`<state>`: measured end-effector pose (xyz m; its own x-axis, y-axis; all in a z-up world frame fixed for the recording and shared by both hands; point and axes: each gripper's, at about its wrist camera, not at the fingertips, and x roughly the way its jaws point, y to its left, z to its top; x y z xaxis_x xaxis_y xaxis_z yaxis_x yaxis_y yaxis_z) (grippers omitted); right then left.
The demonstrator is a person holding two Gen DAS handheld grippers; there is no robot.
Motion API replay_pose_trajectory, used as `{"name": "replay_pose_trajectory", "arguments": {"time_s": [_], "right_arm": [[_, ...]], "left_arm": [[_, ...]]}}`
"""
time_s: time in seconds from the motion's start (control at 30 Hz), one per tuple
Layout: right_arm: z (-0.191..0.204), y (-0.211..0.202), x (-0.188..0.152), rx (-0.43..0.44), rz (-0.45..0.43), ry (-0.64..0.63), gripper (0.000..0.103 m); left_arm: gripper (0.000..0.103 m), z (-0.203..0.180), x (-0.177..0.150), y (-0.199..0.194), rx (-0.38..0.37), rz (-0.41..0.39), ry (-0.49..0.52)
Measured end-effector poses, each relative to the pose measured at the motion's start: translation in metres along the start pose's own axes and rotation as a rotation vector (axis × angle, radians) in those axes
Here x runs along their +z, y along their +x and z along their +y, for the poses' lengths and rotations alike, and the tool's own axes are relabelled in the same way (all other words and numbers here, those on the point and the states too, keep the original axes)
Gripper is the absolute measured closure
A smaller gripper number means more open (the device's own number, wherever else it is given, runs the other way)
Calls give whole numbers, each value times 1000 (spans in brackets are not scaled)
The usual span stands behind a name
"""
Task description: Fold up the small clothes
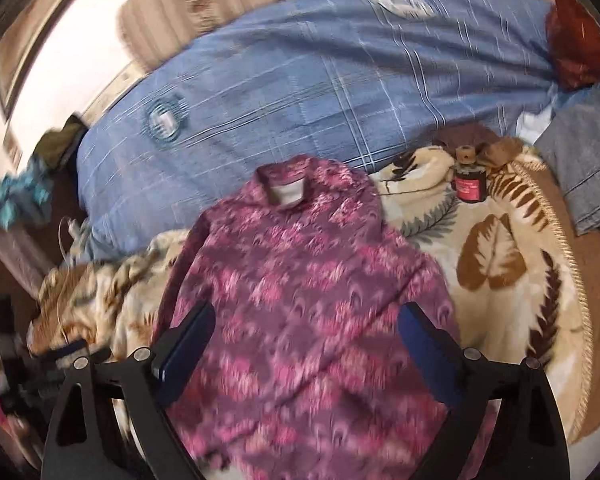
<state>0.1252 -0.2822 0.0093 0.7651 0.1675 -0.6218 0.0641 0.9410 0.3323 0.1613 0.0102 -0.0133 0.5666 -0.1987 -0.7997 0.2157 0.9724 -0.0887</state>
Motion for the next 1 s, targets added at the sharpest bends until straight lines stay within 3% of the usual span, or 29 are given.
{"name": "replay_pose_trajectory", "arguments": {"time_s": [0.1, 0.2, 0.3, 0.37, 0.43, 0.53, 0.6, 0.67, 0.7, 0.73, 0.8, 0.87, 0.93, 1.0], "right_arm": [[-17, 25, 36, -11, 26, 37, 11], [-39, 46, 50, -29, 5, 79, 11], [-68, 70, 42, 9, 34, 159, 16], [-86, 94, 30, 10, 93, 168, 24], [-102, 120, 22, 47, 168, 219, 38], [-119, 146, 10, 70, 239, 312, 39], [-124, 156, 1, 58, 251, 340, 47], [-119, 155, 0, 100, 248, 348, 67], [-114, 154, 1, 132, 249, 332, 85], [-110, 151, 2, 132, 242, 320, 94], [-111, 144, 6, 122, 205, 316, 98], [-119, 130, 11, 164, 153, 349, 99], [-123, 125, 16, 155, 137, 347, 99], [-130, 126, 15, 121, 140, 353, 99]], "left_arm": [[0, -23, 22, 27, -68, 44, 37], [0, -40, 31, 61, -152, 77, 46], [0, -42, 14, 93, -167, 94, 42], [5, -45, -1, 113, -119, 151, 56], [5, -52, -7, 126, -119, 213, 69], [6, -61, -12, 142, -209, 310, 68], [7, -63, -15, 144, -205, 320, 79], [17, -61, -15, 141, -185, 314, 73], [22, -59, -15, 139, -174, 308, 66], [30, -57, -15, 137, -162, 304, 60], [46, -52, -13, 138, -146, 294, 56], [80, -51, -15, 140, -123, 285, 73], [95, -50, -15, 138, -159, 304, 73], [98, -45, -14, 134, -180, 310, 52]]}}
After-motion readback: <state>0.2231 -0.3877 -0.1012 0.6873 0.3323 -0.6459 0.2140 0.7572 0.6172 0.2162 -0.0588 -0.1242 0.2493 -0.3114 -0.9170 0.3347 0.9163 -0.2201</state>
